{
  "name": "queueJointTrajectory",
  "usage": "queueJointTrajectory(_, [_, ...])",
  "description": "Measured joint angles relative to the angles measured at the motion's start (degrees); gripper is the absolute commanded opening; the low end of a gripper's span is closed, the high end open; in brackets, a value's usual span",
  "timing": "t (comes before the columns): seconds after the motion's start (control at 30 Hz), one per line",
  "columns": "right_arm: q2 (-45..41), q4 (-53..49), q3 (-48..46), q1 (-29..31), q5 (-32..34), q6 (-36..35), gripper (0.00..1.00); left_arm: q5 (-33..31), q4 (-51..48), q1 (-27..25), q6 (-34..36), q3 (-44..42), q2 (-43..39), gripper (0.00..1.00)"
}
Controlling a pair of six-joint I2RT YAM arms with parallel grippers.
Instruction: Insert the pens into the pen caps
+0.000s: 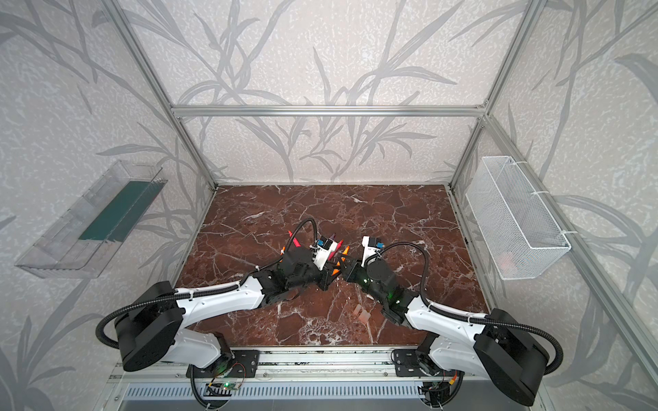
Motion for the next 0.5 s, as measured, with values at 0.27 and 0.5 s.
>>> queueJointTrajectory(0.27, [-11.56, -16.94, 0.50, 0.11, 1.66, -2.95, 0.79, -8.72, -3.87, 1.57, -2.80, -2.69, -7.89, 0.00])
queueJointTrajectory(0.5, [-19.54, -42.64, 7.72, 0.11, 9.07, -1.51, 0.68, -10.08, -5.05, 4.76, -8.24, -4.26, -11.04, 0.00])
